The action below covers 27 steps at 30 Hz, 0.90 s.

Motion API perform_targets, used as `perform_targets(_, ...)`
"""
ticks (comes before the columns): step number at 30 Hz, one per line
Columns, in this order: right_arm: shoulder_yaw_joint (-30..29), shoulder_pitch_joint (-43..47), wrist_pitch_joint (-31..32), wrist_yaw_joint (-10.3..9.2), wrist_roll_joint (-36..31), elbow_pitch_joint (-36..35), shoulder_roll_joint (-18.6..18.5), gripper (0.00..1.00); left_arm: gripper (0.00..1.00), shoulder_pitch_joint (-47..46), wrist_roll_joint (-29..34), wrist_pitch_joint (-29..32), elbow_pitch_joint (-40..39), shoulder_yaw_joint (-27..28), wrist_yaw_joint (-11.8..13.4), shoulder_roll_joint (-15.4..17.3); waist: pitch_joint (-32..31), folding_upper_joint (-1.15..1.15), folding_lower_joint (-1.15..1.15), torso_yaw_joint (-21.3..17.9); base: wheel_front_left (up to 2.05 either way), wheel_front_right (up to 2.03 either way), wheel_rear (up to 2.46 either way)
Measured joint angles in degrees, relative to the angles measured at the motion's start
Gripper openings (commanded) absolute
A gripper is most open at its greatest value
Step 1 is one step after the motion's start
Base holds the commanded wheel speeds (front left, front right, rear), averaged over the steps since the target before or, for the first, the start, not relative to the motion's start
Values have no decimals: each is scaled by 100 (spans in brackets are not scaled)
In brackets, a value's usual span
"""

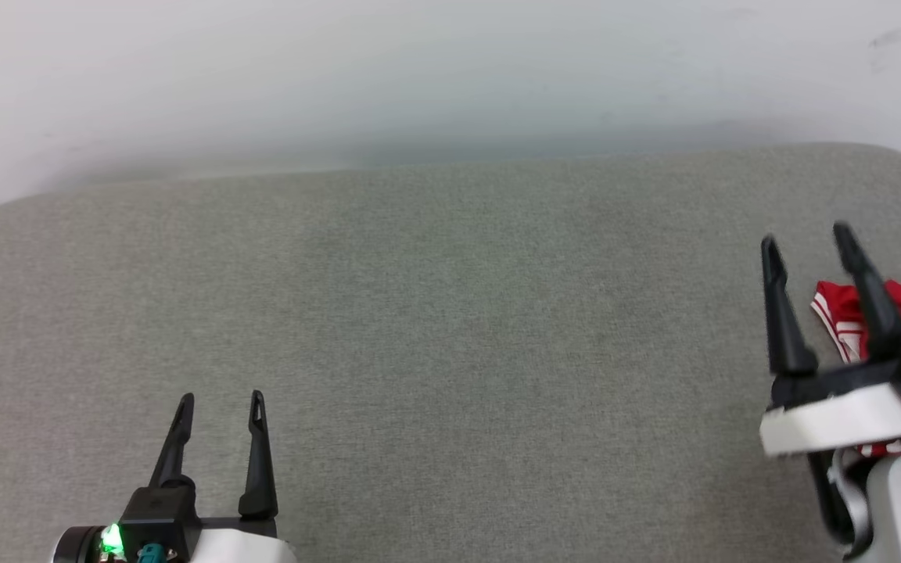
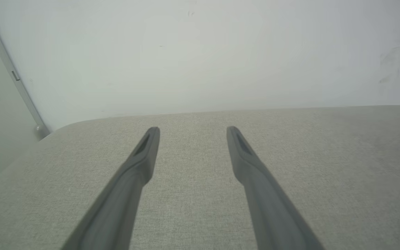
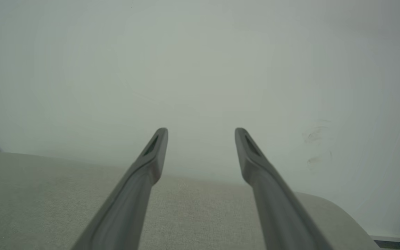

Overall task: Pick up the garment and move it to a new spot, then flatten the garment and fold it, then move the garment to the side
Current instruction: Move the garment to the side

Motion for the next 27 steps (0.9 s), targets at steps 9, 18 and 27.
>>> perform_targets(9,-20,1042,0,0,120,-88,450,100,100,102,-34,0,152,-5,-103,-34,-251,0,1,195,0,0,0)
perform_targets(18,-197,1785,0,-1,-20,-385,633,100,100,201,-102,0,301,-42,-253,-56,-417,0,1,304,0,0,0)
perform_targets(27,-263,2104,0,-1,110,-474,659,100,100,209,-112,0,361,-60,-322,-63,-490,0,2,380,0,0,0)
